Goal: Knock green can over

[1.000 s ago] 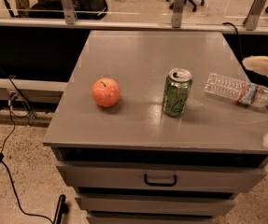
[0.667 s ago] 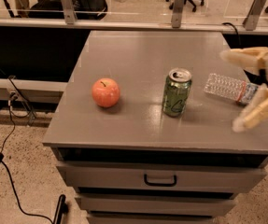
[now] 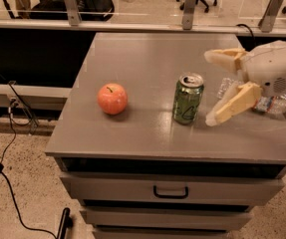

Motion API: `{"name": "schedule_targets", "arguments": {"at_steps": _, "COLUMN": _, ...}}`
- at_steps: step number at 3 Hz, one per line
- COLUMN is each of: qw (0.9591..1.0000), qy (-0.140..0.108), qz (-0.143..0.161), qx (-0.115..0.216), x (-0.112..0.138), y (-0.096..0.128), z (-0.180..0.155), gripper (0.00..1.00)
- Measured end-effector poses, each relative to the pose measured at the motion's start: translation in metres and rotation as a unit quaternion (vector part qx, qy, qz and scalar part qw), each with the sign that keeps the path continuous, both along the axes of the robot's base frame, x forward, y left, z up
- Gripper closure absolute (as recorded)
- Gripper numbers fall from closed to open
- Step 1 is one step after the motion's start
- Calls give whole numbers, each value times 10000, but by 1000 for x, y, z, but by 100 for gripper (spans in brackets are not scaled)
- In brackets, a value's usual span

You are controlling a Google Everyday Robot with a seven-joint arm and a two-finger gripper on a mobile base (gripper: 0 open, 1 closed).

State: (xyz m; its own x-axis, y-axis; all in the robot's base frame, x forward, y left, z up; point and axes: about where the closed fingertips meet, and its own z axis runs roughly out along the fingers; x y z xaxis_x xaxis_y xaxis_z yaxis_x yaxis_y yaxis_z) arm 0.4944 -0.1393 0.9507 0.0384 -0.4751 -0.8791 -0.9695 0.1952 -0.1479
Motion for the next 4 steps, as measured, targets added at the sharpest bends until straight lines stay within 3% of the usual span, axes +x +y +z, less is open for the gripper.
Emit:
{"name": "schedule_targets", "arguments": {"at_steps": 1, "qw": 9998, "qy": 46, "qz": -198, "qx": 52, "x": 22, "y": 13, "z": -6, "gripper": 0}}
{"name": "schedule_targets", "arguments": {"at_steps": 3, "qw": 9996, "qy": 43, "qz": -272, "qx": 56, "x": 27, "y": 16, "z": -9, "gripper": 0}}
{"name": "schedule_targets", "arguments": {"at_steps": 4, "qw": 9985, "qy": 33, "qz": -516, "qx": 163, "x": 45, "y": 15, "z": -19, "gripper": 0}}
